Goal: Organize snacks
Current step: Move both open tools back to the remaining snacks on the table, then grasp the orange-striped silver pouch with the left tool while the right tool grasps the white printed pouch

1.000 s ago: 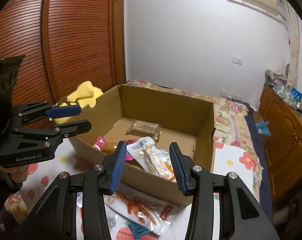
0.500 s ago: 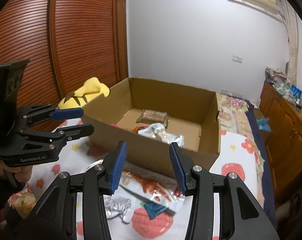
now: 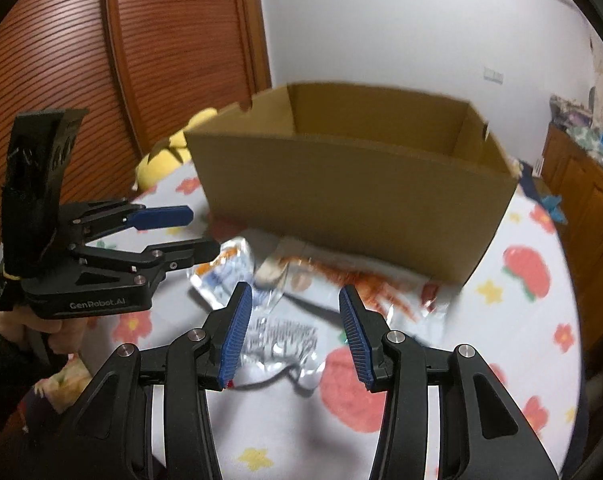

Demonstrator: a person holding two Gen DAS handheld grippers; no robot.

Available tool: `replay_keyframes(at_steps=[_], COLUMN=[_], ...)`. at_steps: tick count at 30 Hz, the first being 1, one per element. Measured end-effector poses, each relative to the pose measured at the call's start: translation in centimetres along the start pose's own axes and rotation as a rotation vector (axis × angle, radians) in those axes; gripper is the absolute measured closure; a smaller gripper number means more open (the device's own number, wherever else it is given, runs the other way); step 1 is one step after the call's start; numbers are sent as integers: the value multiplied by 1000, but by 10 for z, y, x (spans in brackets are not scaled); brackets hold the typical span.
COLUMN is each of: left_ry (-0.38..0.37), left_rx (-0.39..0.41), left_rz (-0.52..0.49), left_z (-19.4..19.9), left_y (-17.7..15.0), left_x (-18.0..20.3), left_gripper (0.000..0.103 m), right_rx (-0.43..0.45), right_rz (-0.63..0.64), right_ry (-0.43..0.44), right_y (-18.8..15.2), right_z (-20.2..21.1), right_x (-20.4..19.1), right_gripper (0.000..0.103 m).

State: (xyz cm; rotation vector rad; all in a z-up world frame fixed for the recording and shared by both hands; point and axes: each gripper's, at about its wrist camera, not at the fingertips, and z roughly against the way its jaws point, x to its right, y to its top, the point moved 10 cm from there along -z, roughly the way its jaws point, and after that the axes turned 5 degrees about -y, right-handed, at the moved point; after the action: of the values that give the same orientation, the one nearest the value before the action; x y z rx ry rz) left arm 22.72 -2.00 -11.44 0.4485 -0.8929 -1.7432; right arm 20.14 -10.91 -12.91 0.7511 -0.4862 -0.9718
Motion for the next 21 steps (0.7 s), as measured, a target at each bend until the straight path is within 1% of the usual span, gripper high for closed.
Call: replay_keyframes(at_steps=[4,6,8,12,13,21], left_ry=[-2,-1,1,5,6,8], left_rx=[-13,-19,-24,-38,-40,-39], left_rz=[14,19,21,23,24,28], left_z=[-7,-9,-11,-16,-17,-18], left_y=[-8,-12,-16,-22,-23,-22], left_x=[-3,-3,-5,-8,-9,-12], left_gripper=[44,43,43,43,43,43], right_rx=[-31,-44,-55,-78,-83,-114], right_rz=[-6,-16,-22,-31,-30,5], right_ry=[13,22,24,28,25,6], right_y=[-12,-16,-19,-26,-27,-31], right_z=[-12,-18,-23,-33,-34,-43], right_x=[-4,-5,-6,-7,-7,-13], right_gripper=[52,48,38,33,30,28])
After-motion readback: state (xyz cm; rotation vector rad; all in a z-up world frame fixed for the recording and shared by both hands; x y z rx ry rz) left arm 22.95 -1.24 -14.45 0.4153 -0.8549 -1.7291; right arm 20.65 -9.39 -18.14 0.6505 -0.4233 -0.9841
